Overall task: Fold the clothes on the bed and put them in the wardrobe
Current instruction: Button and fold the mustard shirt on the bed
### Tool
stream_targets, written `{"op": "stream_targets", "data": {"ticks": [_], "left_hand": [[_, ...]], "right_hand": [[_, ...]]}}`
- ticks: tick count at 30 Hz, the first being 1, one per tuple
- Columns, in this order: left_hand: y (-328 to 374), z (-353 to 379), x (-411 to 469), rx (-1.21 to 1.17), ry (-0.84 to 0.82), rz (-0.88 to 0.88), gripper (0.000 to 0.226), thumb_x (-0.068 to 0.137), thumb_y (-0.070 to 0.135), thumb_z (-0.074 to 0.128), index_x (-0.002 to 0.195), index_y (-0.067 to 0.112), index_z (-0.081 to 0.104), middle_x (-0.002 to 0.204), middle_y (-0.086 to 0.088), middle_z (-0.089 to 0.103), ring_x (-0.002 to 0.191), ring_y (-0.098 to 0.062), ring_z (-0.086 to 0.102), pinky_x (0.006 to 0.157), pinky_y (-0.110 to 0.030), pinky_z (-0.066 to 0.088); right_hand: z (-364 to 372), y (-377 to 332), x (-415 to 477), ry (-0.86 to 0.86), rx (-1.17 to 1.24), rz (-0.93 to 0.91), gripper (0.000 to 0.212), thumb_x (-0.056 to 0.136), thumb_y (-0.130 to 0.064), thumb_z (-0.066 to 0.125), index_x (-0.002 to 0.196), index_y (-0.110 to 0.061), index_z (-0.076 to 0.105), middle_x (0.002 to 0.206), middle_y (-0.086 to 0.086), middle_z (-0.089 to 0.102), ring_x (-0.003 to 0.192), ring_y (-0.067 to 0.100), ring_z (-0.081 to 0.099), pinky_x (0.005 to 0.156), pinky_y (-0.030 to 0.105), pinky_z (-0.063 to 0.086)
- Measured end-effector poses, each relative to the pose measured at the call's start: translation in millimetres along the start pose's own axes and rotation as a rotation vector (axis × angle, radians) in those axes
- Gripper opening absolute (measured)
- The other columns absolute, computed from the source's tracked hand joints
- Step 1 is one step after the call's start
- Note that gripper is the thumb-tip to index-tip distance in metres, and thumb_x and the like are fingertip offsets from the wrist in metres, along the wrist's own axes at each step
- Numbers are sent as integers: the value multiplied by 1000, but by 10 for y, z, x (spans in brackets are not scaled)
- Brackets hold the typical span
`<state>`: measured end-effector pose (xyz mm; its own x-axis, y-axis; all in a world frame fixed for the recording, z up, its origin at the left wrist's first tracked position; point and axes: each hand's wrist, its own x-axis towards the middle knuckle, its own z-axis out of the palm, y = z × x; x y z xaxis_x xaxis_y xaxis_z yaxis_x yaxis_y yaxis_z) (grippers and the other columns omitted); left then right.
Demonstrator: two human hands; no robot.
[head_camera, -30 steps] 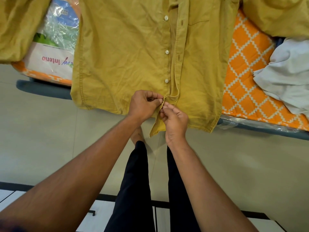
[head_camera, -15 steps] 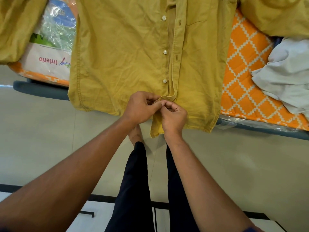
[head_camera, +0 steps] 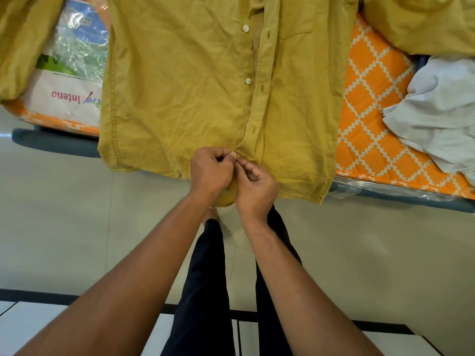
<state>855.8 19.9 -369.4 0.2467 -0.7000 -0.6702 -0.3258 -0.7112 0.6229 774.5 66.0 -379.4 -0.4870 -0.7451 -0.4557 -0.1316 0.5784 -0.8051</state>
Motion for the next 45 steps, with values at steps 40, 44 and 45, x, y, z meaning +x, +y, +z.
{"op": "stream_targets", "data": {"ticks": [40, 44, 45], "left_hand": [[-178, 72, -58, -187, 99, -18, 10, 89, 23, 76, 94, 15, 79, 85, 4, 77, 80, -7, 73, 75, -28, 61], [-207, 72, -93, -108, 112, 68, 10, 91, 21, 75, 96, 14, 79, 86, 7, 75, 80, -2, 71, 73, -19, 57], [-201, 71, -88, -91, 118, 71, 9, 91, 22, 74, 95, 15, 78, 85, 8, 75, 80, -1, 70, 72, -18, 56]], "right_hand": [[111, -125, 80, 36, 236, 414, 15, 83, -2, 77, 82, -17, 78, 79, 0, 78, 77, 12, 76, 72, 27, 61], [127, -129, 31, 39, 306, 444, 13, 84, 0, 77, 86, -13, 79, 83, 2, 79, 82, 14, 76, 78, 30, 62], [128, -122, 28, 25, 315, 444, 15, 84, 0, 76, 85, -15, 79, 84, 2, 79, 84, 14, 76, 81, 32, 62]]}}
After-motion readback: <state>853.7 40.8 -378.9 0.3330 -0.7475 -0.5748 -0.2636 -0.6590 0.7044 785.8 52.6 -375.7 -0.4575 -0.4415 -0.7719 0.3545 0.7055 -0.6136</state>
